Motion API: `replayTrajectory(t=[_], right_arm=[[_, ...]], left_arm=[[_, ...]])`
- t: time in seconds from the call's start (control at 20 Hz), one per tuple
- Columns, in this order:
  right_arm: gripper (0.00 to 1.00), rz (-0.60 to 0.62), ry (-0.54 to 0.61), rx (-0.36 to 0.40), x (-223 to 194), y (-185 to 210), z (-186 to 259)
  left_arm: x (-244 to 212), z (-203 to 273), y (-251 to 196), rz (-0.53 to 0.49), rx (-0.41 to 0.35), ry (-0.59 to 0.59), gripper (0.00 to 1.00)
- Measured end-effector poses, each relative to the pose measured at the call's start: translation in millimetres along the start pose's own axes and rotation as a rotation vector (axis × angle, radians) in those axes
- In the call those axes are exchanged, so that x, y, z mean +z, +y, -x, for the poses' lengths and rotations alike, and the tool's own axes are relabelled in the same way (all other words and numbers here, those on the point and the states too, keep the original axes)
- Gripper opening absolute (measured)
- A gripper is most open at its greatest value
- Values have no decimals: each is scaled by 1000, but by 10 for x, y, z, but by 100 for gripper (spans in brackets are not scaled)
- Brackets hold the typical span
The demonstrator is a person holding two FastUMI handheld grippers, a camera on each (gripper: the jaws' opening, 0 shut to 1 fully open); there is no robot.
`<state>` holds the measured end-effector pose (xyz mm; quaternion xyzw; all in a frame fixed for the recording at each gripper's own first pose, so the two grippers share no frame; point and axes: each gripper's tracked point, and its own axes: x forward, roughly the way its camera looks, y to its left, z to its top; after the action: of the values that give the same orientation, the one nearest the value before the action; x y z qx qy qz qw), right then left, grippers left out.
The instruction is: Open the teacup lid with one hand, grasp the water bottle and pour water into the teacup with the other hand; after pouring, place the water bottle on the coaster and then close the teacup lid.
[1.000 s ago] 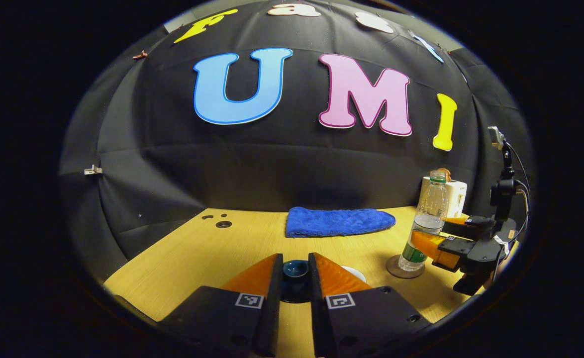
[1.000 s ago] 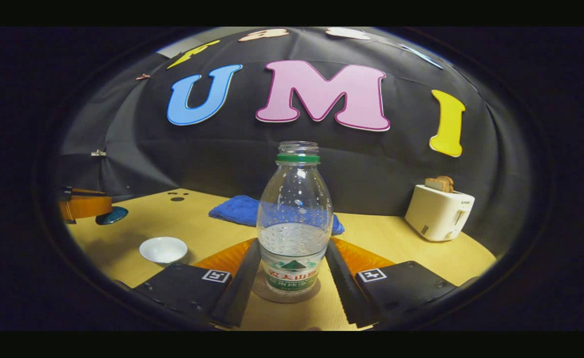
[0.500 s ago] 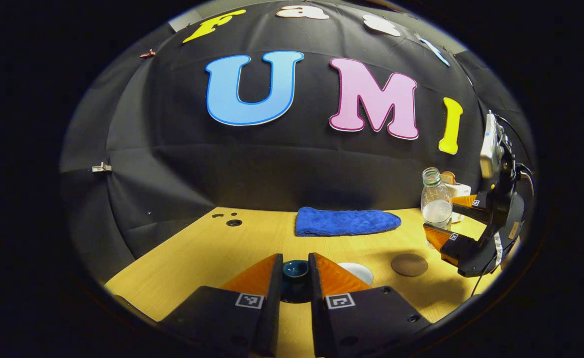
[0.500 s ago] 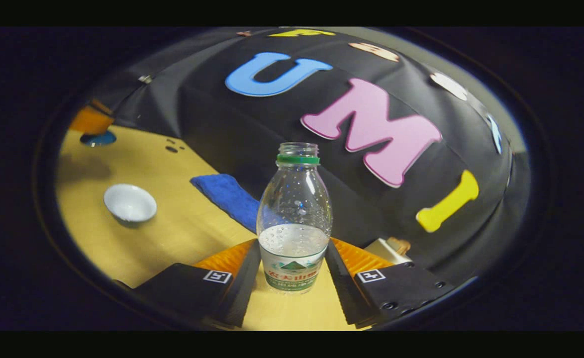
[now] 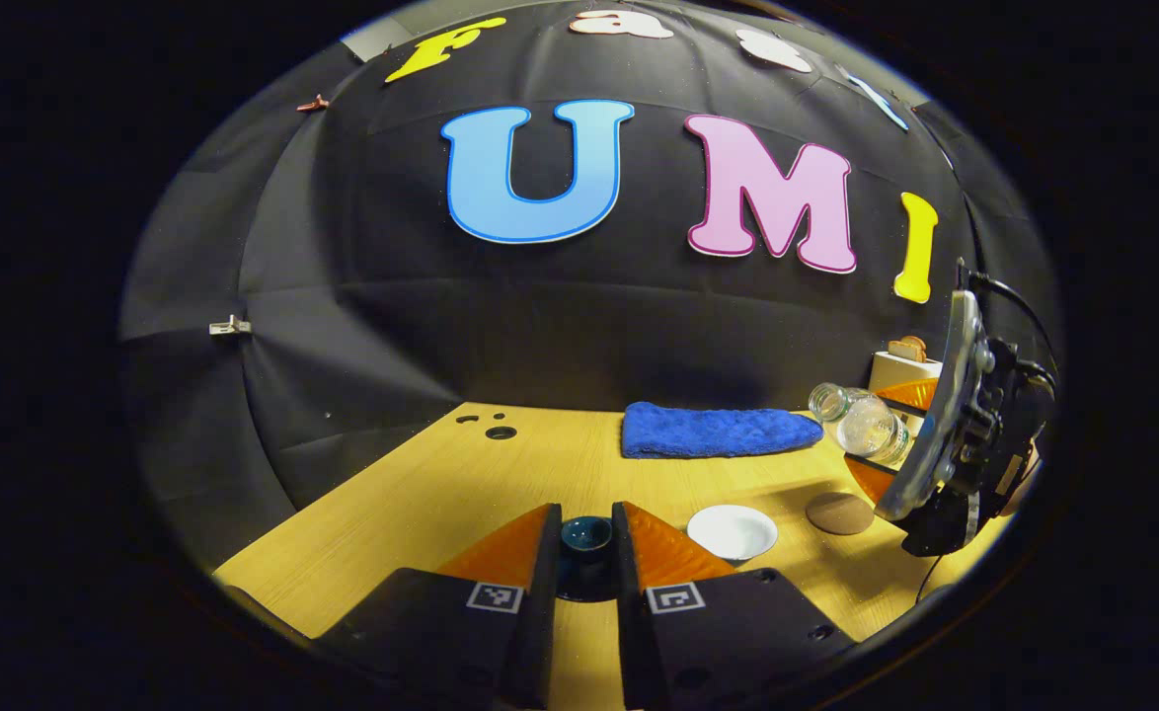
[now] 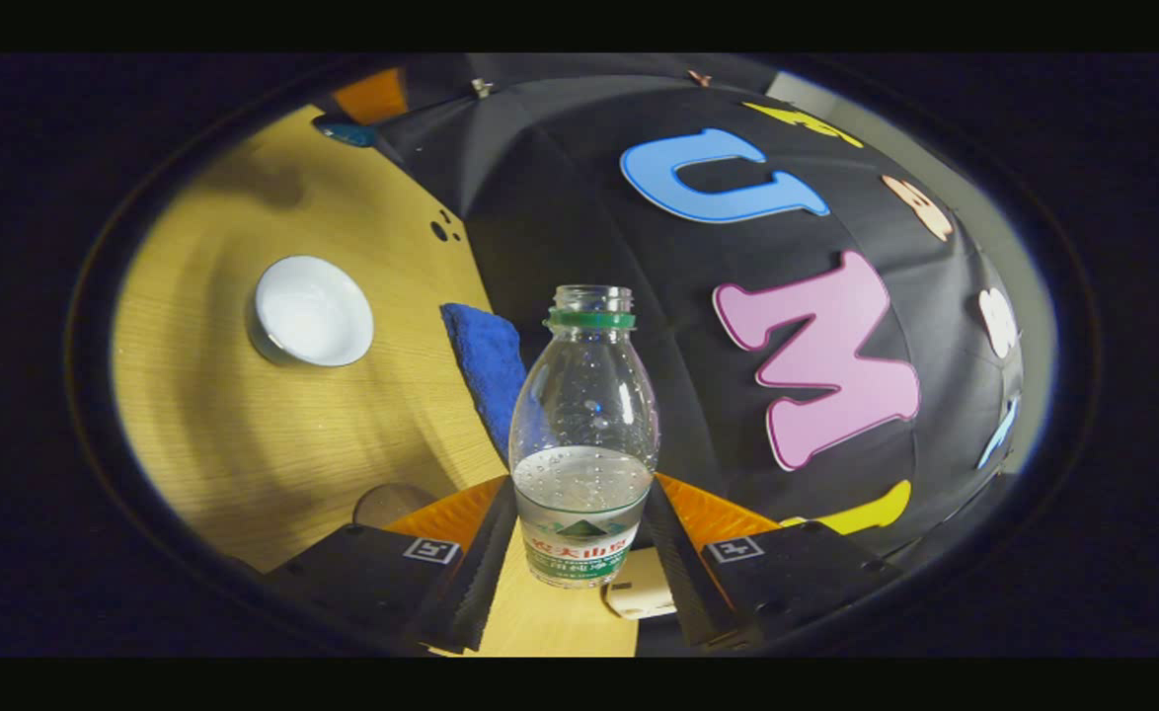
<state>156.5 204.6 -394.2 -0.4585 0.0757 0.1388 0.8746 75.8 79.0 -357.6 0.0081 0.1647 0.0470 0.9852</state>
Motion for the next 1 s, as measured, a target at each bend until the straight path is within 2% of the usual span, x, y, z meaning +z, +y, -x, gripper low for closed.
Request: replayTrajectory(t=[0.15,0.2,0.25,0.35,0.4,0.45,0.5,0.8,0.85,0.95,1.0], right_arm=[[75,78,-14,19,40,101,-4],[75,109,-17,23,51,127,-10],[72,139,-20,25,47,140,-11],[75,196,-33,28,67,176,-15],[75,227,-41,27,59,183,-16],[75,256,-48,26,74,185,-16],[75,280,-53,25,89,192,-33],[75,380,-77,16,135,192,-57],[75,402,-81,14,145,202,-58],[75,442,-87,11,165,206,-57],[75,460,-90,11,169,218,-73]], left_arm=[[-41,17,51,6,10,6,31],[-44,23,63,8,12,7,34],[-63,29,73,9,13,8,31],[-79,48,90,11,18,9,34],[-75,59,94,12,20,9,31],[-94,65,104,11,22,8,34],[-100,72,105,12,24,8,31],[-115,113,164,13,36,6,31],[-123,118,165,9,36,4,27],[-120,129,164,7,35,3,34],[-117,132,161,8,34,2,34]])
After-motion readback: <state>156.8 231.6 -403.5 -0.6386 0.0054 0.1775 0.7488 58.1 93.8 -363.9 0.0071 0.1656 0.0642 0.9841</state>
